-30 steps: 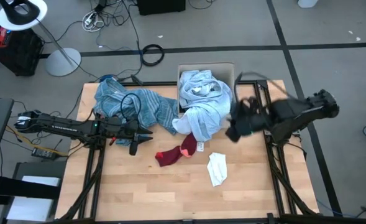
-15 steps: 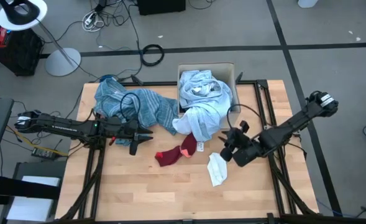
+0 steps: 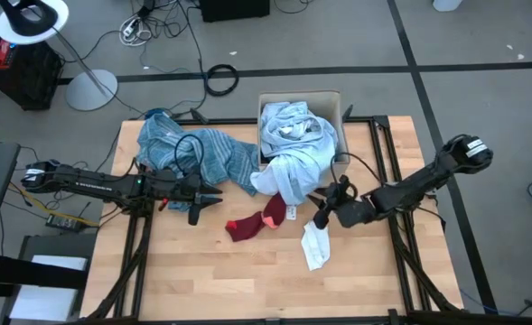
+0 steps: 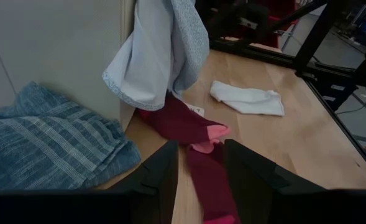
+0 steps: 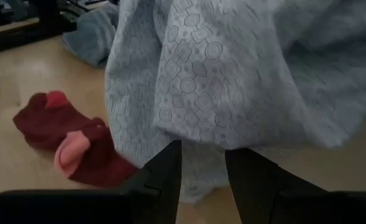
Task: Sort clothes
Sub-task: Put the blue polo shirt into the gray laundry bin
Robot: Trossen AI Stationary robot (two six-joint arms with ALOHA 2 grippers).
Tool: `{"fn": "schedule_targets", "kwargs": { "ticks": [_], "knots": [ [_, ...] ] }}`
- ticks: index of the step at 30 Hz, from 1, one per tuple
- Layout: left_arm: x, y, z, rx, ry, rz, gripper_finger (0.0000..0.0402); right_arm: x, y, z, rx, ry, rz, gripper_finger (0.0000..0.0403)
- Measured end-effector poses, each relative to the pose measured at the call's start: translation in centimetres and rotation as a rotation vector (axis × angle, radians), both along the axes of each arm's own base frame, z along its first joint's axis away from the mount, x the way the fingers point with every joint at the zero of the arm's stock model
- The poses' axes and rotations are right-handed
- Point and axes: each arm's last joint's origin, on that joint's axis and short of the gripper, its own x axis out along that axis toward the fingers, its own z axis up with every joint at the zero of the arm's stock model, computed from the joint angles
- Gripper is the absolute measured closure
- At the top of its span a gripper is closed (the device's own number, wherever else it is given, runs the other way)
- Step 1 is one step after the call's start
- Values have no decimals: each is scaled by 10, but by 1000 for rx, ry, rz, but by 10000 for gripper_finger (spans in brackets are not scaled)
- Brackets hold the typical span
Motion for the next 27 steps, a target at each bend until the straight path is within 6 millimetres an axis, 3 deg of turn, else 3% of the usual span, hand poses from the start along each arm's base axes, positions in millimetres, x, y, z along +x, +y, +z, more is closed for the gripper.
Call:
{"fn": "schedule_targets", "kwargs": {
  "ticks": [9, 13, 16, 21, 27],
  "knots": [
    [0, 0, 0, 0, -1, 0, 266, 39, -16, -12, -2, -107, 46, 279],
    [0, 0, 0, 0, 2, 0, 266, 52, -15, -2, -76, -172, 74, 327],
    [0, 0, -1, 0, 5, 0, 266, 62, -11, 17, -181, -168, 116, 388],
    [0, 0, 0, 0, 1, 0, 266, 78, -11, 72, -375, -203, 143, 398],
    [0, 0, 0, 0, 0, 0, 266, 87, -39, 149, -618, -181, 61, 400]
  ]
}}
